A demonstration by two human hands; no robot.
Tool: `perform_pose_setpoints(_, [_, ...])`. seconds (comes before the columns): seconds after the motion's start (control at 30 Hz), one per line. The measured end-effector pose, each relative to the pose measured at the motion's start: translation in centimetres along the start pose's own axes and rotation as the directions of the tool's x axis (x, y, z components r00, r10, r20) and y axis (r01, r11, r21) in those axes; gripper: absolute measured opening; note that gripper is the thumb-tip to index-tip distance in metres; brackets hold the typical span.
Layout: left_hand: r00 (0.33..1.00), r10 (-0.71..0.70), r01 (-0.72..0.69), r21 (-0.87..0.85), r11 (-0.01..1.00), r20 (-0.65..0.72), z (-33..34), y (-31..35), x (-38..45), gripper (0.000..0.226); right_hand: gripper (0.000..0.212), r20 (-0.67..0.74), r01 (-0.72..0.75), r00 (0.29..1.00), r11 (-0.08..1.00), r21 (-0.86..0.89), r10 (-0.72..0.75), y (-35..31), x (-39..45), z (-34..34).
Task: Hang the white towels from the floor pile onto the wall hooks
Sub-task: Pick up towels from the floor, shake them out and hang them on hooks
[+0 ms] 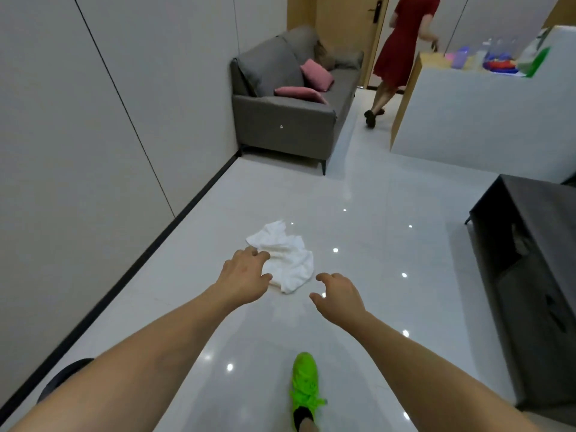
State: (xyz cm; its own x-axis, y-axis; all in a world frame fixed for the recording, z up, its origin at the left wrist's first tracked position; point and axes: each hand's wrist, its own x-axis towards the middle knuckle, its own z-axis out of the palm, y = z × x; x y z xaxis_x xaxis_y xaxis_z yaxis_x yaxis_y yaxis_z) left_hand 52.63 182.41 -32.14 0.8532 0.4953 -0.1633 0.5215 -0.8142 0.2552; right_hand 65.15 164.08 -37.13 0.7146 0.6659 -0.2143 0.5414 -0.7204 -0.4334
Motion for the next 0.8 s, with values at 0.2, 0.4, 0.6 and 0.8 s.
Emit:
perform_pose_setpoints(0.2, [0.981, -0.103, 0.103, 0.011, 0.995, 0.164, 3.5, -2.7, 14.2, 0.051, 0.053, 0.197, -0.119, 0.975, 0.991, 0.056, 0.106, 3.9, 14.6, 3.2])
perform_pose_setpoints(0.4, [0.951, -0.192, 0.215, -0.071, 0.974, 0.242, 7.1, -4.3, 24.7, 0.048, 0.052, 0.331, -0.209, 0.925, 0.977, 0.032, 0.187, 6.7, 25.7, 5.8])
perform_pose_setpoints(0.6, [0.906, -0.237, 0.29, -0.106, 0.951, 0.352, 14.4, -8.0, 32.1, 0.045, 0.051, 0.443, -0.291, 0.861, 0.957, 0.022, 0.252, 8.3, 33.3, 12.6])
perform_pose_setpoints(0.8, [0.881, -0.185, 0.257, -0.111, 0.96, 0.436, 27.3, -15.6, 42.9, 0.046, 0.049, 0.491, -0.402, 0.805, 0.915, 0.037, 0.334, 11.2, 42.6, 26.7])
